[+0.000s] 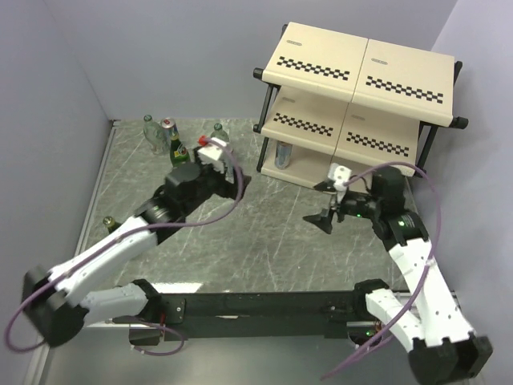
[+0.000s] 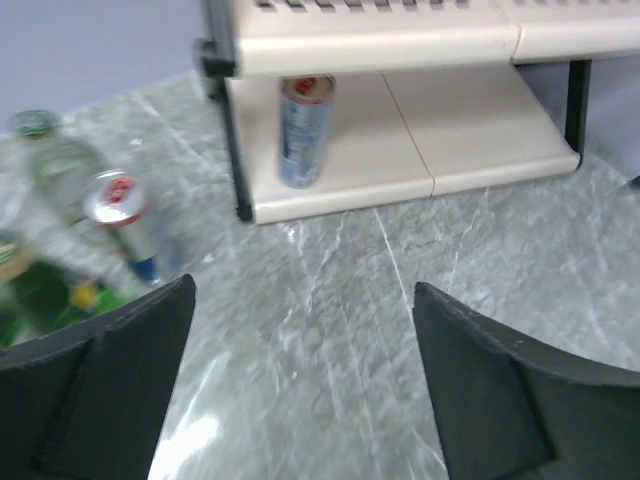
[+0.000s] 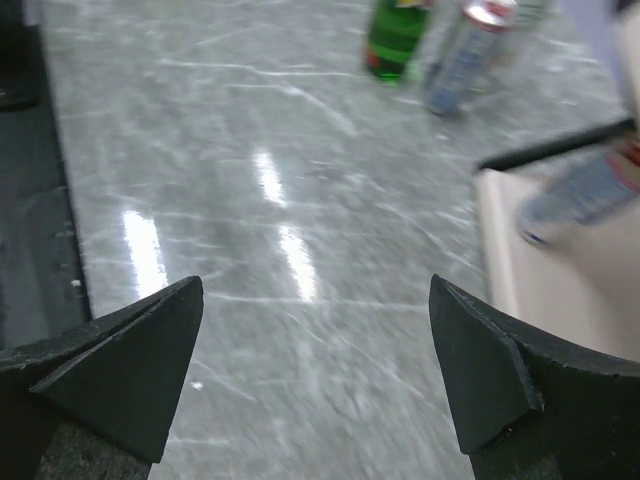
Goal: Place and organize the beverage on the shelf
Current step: Pick up the drink from the center of the board.
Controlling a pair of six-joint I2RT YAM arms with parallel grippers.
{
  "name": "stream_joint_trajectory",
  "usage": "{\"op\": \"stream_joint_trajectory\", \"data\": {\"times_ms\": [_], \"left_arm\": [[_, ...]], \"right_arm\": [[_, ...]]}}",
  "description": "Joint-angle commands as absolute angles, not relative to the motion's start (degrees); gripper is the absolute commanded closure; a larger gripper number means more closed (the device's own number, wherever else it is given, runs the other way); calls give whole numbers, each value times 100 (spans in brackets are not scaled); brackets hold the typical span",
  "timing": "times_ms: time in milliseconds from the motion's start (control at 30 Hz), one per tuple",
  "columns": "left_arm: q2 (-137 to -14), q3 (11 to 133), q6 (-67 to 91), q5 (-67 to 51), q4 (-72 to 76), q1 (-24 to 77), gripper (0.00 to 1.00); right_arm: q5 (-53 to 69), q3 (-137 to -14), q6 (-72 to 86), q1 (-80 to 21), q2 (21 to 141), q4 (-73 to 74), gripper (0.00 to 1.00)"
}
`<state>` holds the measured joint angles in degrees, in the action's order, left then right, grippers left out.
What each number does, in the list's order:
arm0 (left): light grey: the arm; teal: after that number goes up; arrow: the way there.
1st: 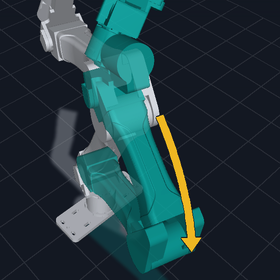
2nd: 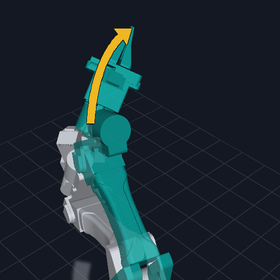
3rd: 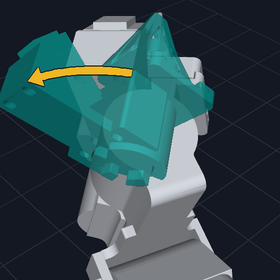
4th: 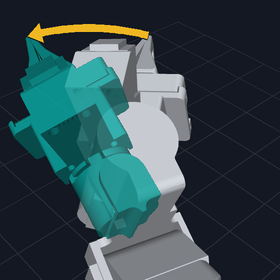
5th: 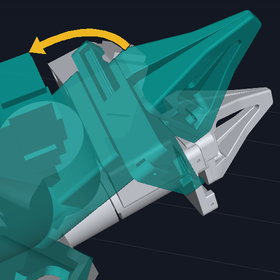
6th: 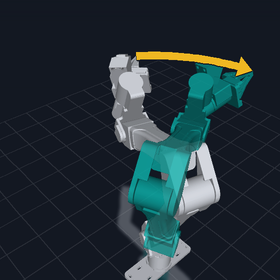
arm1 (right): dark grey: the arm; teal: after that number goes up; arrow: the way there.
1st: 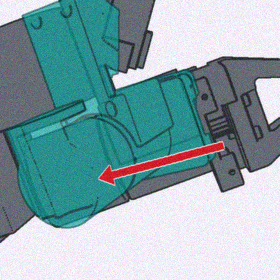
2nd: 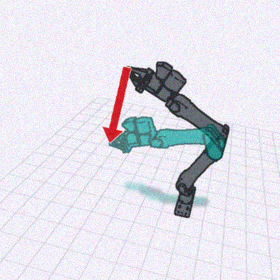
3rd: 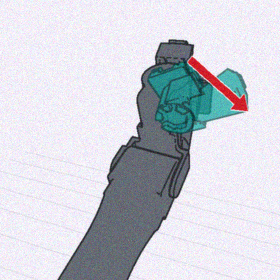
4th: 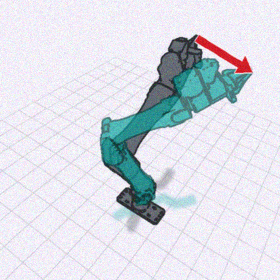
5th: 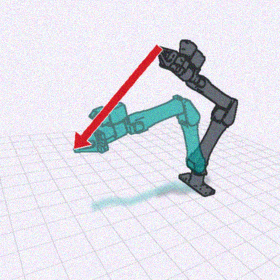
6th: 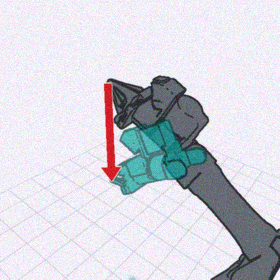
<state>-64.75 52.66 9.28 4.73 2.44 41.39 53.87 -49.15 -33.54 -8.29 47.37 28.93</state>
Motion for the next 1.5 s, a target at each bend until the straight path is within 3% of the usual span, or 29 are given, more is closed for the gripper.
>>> {"op": "stream_joint_trajectory", "data": {"times_ms": [0,267,367,433,567,633,933,1200,1467], "left_arm": [[-5557,5291,1300,1036,-1078,4131,2],[-3212,4370,1161,3188,-1767,4087,0],[-2587,4167,1029,3375,-1566,4061,0],[-2409,4122,985,3524,-1530,4026,1],[-2294,4008,827,3603,-1441,3999,1],[-2416,4034,800,3542,-1476,3982,0],[-2637,4078,738,3252,-1521,3911,0],[-2601,4087,703,3191,-1521,3850,1],[-2645,4078,694,3050,-1494,3788,1]], "right_arm": [[4660,-5536,-3191,-1729,5411,2742,0],[2894,-8116,-1875,-3303,7969,2760,5],[1970,-9059,-1539,-3761,8936,2812,6],[1355,-9751,-1320,-3989,9569,2839,8],[757,-10949,-1011,-4113,10754,3189,23],[477,-11432,-819,-4122,11073,3234,23],[185,-12795,-510,-4131,12409,3524,20],[18,-13244,-519,-4105,13025,3507,9],[106,-13509,-440,-4043,13412,3410,8]]}}
